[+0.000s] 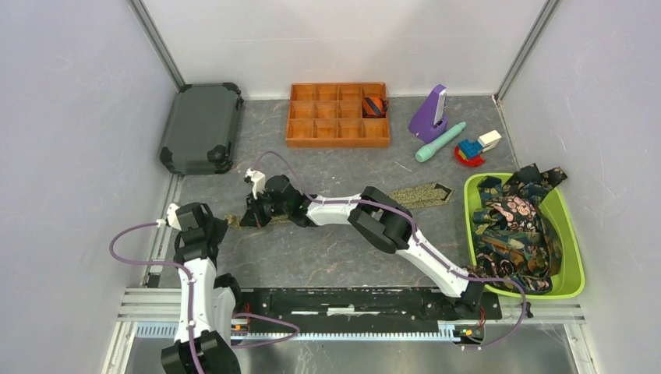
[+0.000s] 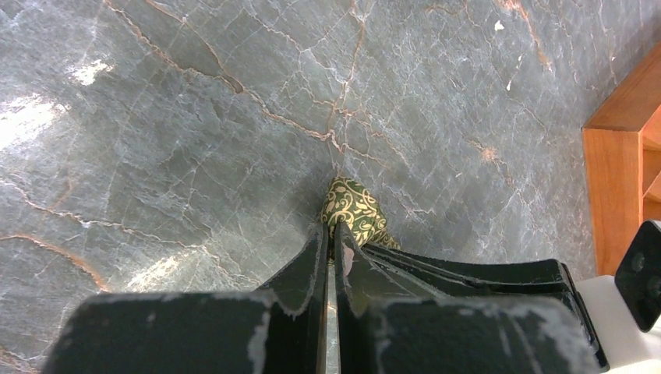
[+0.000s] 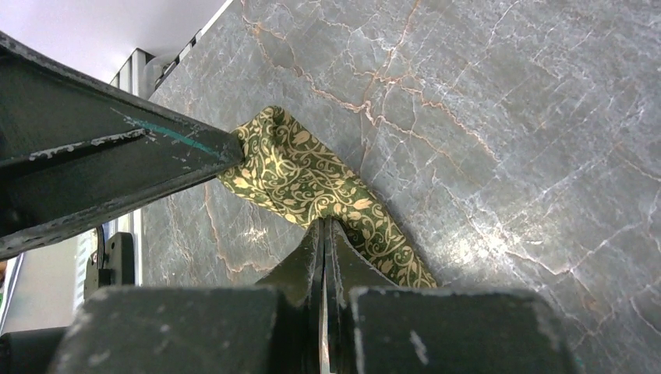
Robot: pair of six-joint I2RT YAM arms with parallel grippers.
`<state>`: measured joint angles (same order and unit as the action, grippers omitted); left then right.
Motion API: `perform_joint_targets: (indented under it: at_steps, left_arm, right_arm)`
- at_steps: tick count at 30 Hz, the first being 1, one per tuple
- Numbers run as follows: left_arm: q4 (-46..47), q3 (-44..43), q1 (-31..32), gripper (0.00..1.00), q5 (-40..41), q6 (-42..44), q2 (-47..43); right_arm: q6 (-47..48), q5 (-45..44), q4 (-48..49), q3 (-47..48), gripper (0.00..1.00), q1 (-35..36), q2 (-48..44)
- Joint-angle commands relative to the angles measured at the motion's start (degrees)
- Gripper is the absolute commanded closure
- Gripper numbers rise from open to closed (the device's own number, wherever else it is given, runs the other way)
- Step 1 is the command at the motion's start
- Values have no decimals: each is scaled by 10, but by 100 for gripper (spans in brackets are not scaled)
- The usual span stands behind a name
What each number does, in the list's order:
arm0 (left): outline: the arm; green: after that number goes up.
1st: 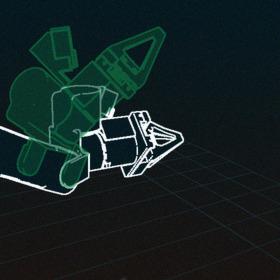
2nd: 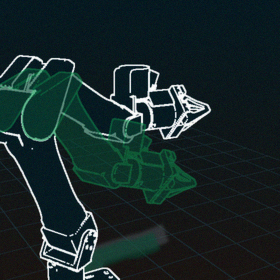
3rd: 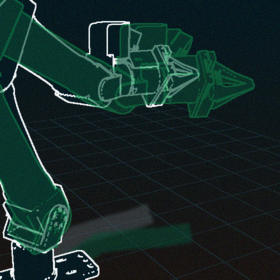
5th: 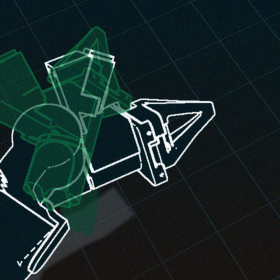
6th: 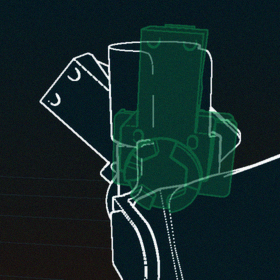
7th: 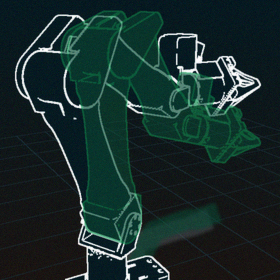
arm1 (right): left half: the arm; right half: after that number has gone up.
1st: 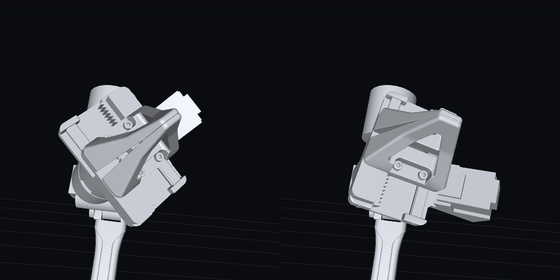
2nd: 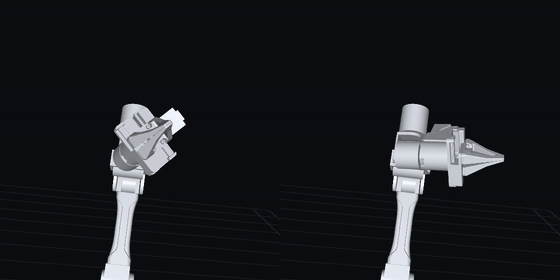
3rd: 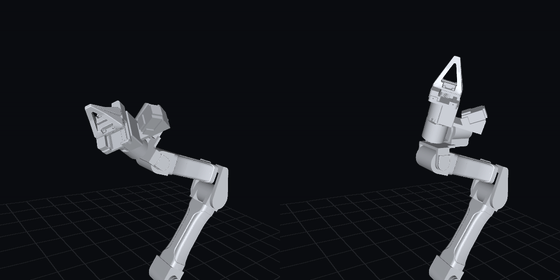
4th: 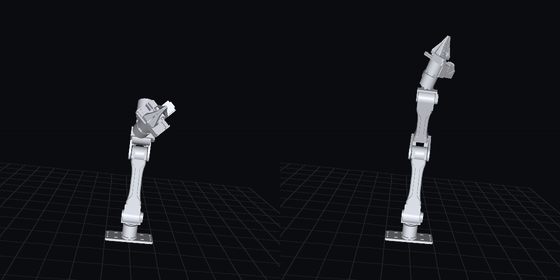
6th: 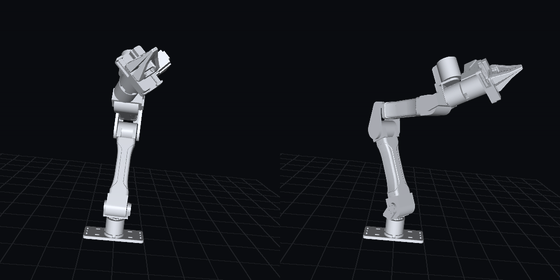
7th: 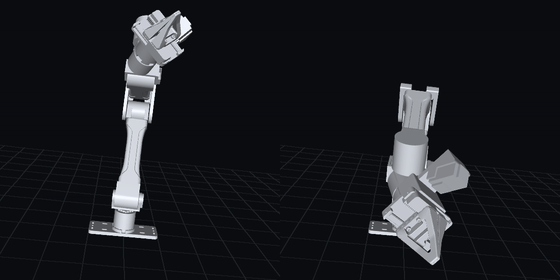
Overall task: Roll the ties
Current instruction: Roll the tie at the center of the board.
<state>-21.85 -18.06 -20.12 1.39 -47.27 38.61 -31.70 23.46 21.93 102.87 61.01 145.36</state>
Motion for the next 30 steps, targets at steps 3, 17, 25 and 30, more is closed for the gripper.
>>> perform_joint_targets:
  at_steps: [3, 17, 25, 30]
  left_arm:
    - [-7, -17, 4, 92, -9, 1, -13]
    - [-6, -20, 7, 92, 4, 3, -22]
    - [-12, -22, 8, 92, 6, 5, -27]
    - [-15, -24, 8, 92, 7, 5, -30]
  right_arm:
    - [-2, -4, 6, 44, 100, -2, 24]
    - [-17, 24, 55, -62, 100, -10, -58]
    - [-28, 23, 63, -57, 100, -15, -61]
    - [-39, 22, 59, -33, 100, -15, -42]
